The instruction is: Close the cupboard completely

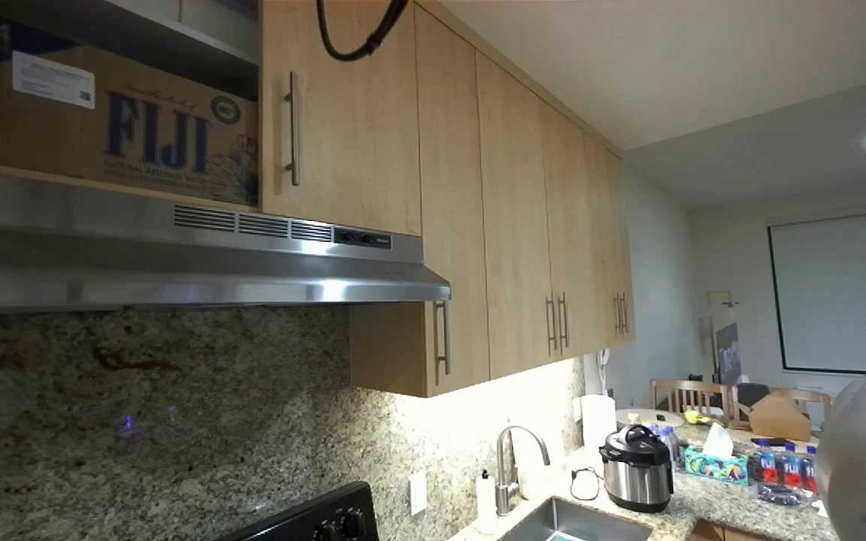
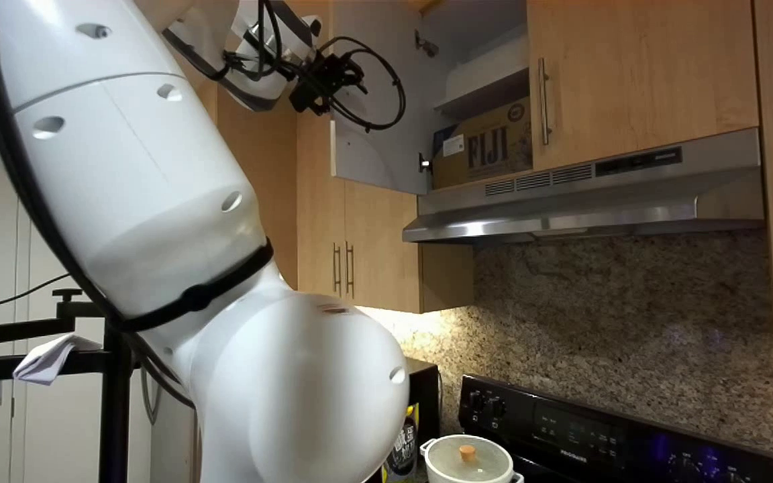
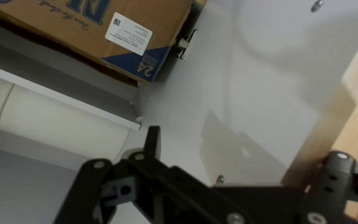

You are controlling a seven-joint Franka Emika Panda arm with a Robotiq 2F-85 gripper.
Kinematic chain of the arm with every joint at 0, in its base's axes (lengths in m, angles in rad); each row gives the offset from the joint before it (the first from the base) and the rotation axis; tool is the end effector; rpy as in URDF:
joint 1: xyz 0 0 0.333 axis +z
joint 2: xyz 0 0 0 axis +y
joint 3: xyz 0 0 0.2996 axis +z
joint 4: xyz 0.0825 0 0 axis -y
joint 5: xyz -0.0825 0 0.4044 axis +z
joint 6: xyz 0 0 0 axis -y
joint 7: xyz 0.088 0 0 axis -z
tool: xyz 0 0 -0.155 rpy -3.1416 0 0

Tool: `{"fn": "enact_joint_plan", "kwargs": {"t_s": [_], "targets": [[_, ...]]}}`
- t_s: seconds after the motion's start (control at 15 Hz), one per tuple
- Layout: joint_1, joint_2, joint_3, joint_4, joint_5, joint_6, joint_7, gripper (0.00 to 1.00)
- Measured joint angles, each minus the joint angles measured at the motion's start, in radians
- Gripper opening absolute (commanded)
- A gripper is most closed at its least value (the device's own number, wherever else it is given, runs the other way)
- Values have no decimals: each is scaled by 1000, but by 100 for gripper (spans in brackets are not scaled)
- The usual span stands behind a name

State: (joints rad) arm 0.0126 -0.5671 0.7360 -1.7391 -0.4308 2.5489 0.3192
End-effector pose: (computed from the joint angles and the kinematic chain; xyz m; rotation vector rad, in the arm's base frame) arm 0.2696 0.4478 0.8299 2.1419 0.9252 1.9742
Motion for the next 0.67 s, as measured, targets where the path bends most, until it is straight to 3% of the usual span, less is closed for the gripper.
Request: {"fn": "enact_joint_plan", "kwargs": {"t_s": [0.4, 0.67], "targets": [[-184, -103, 75, -1, -8, -12, 167, 100], [-272, -179, 85, 11, 7, -109, 240, 100]]}}
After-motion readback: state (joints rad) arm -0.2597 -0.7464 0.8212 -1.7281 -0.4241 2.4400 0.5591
